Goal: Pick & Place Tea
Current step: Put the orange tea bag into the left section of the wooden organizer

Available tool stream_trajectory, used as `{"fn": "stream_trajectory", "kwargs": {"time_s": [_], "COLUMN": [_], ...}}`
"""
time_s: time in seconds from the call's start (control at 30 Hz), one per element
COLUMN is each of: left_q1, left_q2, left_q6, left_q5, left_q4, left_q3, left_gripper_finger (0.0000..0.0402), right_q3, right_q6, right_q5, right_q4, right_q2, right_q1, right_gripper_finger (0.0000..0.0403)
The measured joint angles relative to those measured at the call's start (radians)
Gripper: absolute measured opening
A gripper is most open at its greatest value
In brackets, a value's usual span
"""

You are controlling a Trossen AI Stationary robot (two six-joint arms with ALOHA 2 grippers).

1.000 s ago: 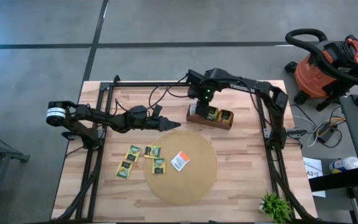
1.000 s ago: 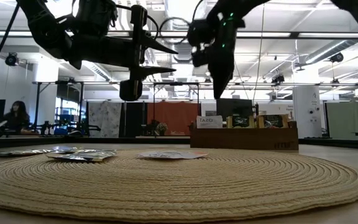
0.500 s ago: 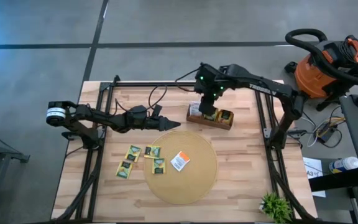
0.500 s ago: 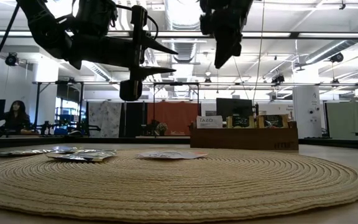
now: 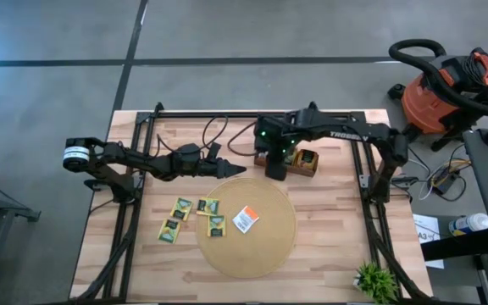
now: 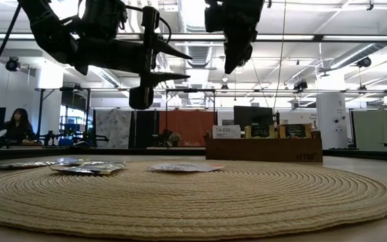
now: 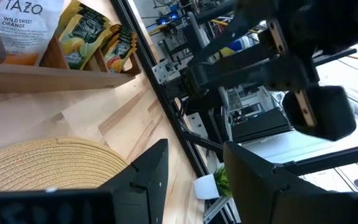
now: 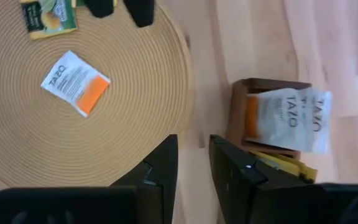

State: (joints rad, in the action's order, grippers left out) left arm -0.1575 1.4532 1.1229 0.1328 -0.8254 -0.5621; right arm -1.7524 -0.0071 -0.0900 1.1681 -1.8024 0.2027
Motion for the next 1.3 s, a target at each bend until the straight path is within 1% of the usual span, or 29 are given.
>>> {"fn": "stream_trajectory", "kwargs": {"time_s": [0.33, 0.47, 0.63, 0.9, 1.0, 1.13, 1.3], "left_q1": [0.005, 0.006, 0.007, 0.007, 0.007, 0.002, -0.001], "left_q2": [0.0, 0.0, 0.0, 0.0, 0.0, 0.0, 0.0], "left_q6": [0.006, 0.006, -0.006, -0.143, -0.232, -0.368, -0.503], "left_q5": [0.0, 0.008, 0.021, 0.083, 0.094, 0.117, 0.129], "left_q4": [0.007, 0.021, 0.115, 0.309, 0.367, 0.406, 0.412], "left_q3": [0.0, 0.0, 0.0, 0.001, 0.001, 0.001, 0.001], "left_gripper_finger": [0.0149, 0.0149, 0.0147, 0.0142, 0.0122, 0.0078, 0.0018], "right_q3": [0.034, 0.062, 0.094, 0.111, 0.122, 0.161, 0.204], "right_q6": [0.005, 0.041, 0.081, 0.158, 0.223, 0.286, 0.408], "right_q5": [0.001, -0.003, -0.048, -0.05, -0.061, -0.143, -0.144], "right_q4": [-0.007, -0.029, -0.084, -0.137, -0.141, -0.167, -0.184], "right_q2": [-0.041, -0.05, -0.054, -0.054, -0.054, -0.061, -0.067], "right_q1": [-0.017, -0.028, -0.043, -0.08, -0.089, -0.09, -0.101], "right_gripper_finger": [0.0077, 0.0075, 0.0078, 0.0079, 0.0074, 0.0069, 0.0068]}}
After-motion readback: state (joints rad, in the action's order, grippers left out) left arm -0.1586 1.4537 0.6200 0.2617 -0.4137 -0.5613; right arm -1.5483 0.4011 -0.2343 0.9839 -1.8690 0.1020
